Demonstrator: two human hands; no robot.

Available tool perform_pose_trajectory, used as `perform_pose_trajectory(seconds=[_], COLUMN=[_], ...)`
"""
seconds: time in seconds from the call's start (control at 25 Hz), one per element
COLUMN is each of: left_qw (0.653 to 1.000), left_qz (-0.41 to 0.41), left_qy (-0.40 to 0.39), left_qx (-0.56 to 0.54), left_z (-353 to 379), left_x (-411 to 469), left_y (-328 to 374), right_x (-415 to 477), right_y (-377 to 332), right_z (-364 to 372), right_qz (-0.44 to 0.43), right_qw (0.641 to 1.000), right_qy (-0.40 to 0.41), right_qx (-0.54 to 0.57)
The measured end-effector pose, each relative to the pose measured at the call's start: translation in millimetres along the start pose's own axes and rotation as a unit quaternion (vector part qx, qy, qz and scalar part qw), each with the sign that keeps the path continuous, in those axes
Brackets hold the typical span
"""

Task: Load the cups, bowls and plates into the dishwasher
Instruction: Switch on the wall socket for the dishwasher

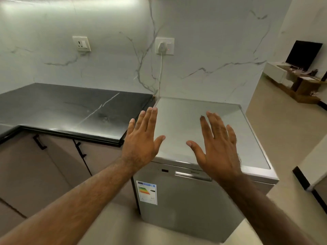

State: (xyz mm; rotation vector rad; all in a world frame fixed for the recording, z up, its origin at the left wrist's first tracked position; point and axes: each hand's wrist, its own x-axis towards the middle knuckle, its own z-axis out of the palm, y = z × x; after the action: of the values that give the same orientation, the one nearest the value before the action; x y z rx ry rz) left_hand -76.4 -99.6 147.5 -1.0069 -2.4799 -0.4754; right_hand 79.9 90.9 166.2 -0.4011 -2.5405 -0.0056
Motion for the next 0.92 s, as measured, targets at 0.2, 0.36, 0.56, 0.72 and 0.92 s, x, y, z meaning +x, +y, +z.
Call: perform_pose_trajectory(seconds=[0.2,0.36,0.56,0.72,0.92], left_qw=[1.000,0.999,0.998,0.996,0.997], left_qz=[-0.005,0.008,0.024,0.043,0.043], left_qy=[-0.003,0.000,0.025,0.061,0.051], left_qx=[0.028,0.041,0.052,0.053,0.047], left_z=[80.3,138.9,172.1,178.8,180.2], left_x=[-37.9,-67.3,-82.2,-77.9,-80.7], left_y=[-37.9,-54.3,-70.3,-71.0,-71.8], right_x=[-31.8,-63.3,-77.9,-85.2,-84.3], right_y=[5.9,17.2,22.0,22.3,23.0], right_z=[88.7,147.2,184.0,213.3,227.0], right_qz=[-0.016,-0.004,-0.014,-0.012,0.006], right_qw=[1.000,1.000,0.999,0.992,0.989], right_qy=[0.010,0.015,0.038,0.079,0.114], right_qx=[-0.011,-0.011,-0.034,-0.099,-0.099])
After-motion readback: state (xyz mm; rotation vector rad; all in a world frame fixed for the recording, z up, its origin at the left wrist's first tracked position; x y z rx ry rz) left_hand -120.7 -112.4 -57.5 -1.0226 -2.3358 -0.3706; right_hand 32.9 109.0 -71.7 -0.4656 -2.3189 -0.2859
